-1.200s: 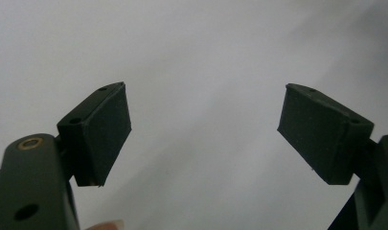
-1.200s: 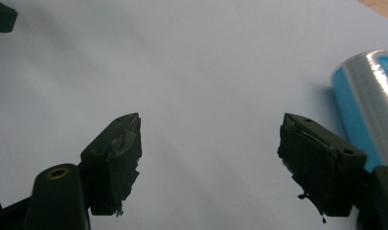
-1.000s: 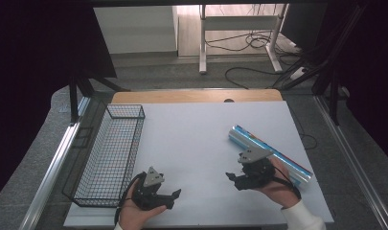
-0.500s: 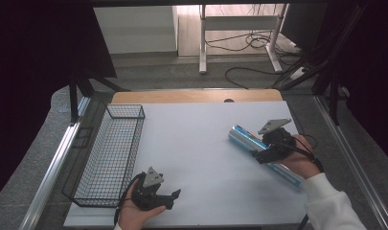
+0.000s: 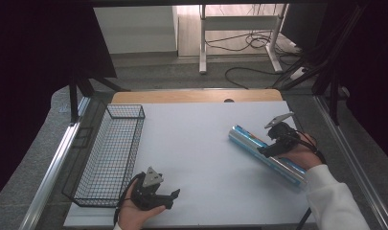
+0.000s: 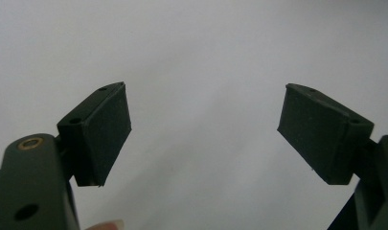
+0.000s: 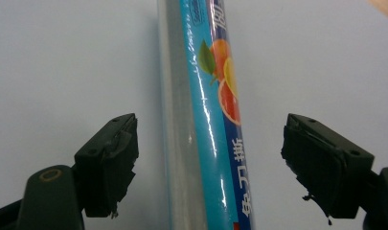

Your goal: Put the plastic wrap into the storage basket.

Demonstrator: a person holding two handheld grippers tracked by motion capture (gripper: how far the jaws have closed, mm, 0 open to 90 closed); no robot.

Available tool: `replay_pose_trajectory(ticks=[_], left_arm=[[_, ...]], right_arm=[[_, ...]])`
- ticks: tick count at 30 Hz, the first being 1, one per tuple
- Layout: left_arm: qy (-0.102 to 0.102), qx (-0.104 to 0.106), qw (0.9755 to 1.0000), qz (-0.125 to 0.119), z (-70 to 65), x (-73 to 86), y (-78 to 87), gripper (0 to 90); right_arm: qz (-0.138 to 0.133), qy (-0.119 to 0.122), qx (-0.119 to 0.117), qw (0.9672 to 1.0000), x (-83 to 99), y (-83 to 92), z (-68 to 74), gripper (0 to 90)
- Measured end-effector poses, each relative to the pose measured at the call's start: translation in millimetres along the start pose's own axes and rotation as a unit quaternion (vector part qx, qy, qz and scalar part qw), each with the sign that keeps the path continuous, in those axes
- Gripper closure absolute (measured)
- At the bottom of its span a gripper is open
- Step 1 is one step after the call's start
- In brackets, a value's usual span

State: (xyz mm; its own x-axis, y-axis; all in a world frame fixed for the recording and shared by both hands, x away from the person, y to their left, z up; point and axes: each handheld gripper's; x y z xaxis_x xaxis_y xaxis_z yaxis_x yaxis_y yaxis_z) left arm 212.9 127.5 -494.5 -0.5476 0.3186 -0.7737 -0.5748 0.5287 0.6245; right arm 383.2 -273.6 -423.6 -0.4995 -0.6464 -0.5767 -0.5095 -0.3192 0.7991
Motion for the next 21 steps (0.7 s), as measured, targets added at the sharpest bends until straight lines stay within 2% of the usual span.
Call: replay_pose_trajectory(ticks=[10,16,21], left_arm=[[0.001,-0.002,1.0,0.0,0.9,0.6,0.0,18.0],[0.0,-0.002,1.0,0.002,0.9,0.9,-0.9,18.0],[-0.001,-0.002,1.0,0.003,0.2,1.0,-1.3,18.0]], right_arm=[[0.048,-0.025,-0.02,0.9984,16.5,-21.4,-14.9,20.6],[0.067,-0.025,-0.025,0.9972,23.9,-25.6,-16.8,21.9],[0.098,-0.027,-0.043,0.9939,31.1,-33.7,-17.5,22.4]])
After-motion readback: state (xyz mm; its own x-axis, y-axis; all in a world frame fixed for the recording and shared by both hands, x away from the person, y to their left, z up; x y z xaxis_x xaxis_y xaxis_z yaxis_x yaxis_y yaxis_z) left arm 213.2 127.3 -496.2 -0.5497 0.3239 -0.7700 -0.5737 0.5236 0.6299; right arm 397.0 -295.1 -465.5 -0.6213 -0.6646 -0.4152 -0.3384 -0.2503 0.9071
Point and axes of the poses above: each handheld gripper's, and its own axes: y roughly backward along the jaws, x roughly out of its underside, z roughly to its left, and after that the axes turned 6 degrees about -z, right-handed
